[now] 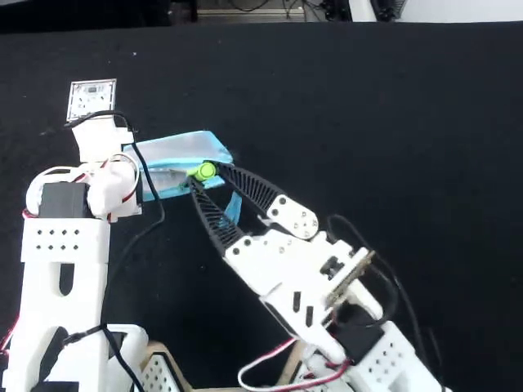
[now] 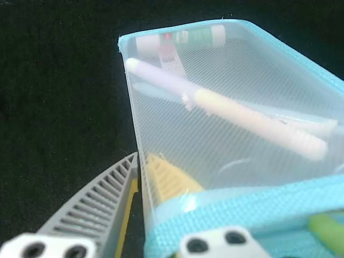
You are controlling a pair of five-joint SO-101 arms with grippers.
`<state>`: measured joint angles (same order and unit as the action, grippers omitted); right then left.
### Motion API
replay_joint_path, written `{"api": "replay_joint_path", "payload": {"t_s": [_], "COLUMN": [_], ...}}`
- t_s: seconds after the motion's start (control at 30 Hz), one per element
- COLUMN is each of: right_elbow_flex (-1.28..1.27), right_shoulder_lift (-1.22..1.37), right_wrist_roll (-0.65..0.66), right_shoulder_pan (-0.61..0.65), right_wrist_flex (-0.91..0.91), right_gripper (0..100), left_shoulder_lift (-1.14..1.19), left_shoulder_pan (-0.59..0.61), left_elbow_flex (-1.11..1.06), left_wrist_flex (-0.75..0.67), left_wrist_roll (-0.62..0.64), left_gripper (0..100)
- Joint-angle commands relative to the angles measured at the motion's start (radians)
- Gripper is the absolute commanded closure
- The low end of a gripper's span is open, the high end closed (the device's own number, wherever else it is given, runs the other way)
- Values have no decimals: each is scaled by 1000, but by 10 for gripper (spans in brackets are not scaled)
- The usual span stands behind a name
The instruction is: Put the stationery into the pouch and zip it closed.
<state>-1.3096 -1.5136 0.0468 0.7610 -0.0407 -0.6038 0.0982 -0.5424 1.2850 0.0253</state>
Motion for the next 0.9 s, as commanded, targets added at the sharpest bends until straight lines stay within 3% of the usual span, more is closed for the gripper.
{"api": "replay_joint_path", "payload": {"t_s": [0.0, 0.13, 0.37, 0.53, 0.7, 0.87], "right_elbow_flex": [-104, -193, -252, -162, 5, 91], "right_shoulder_lift": [-12, -12, -12, -12, -12, -21], "right_wrist_roll": [-6, -11, -17, -95, -141, -110], "right_shoulder_pan": [-98, -147, -117, -9, -11, -72], "right_wrist_flex": [150, 232, 212, -75, -290, -353], "right_gripper": [986, 986, 973, 809, 801, 801], "left_shoulder_lift": [14, 14, 14, 14, 14, 14], "left_shoulder_pan": [2, 2, 2, 2, 2, 2], "left_elbow_flex": [-35, -35, -35, -35, -35, -35], "left_wrist_flex": [-5, -5, -5, -5, -5, -5], "left_wrist_roll": [9, 9, 9, 9, 9, 9], "left_gripper": [970, 970, 970, 970, 970, 970]}}
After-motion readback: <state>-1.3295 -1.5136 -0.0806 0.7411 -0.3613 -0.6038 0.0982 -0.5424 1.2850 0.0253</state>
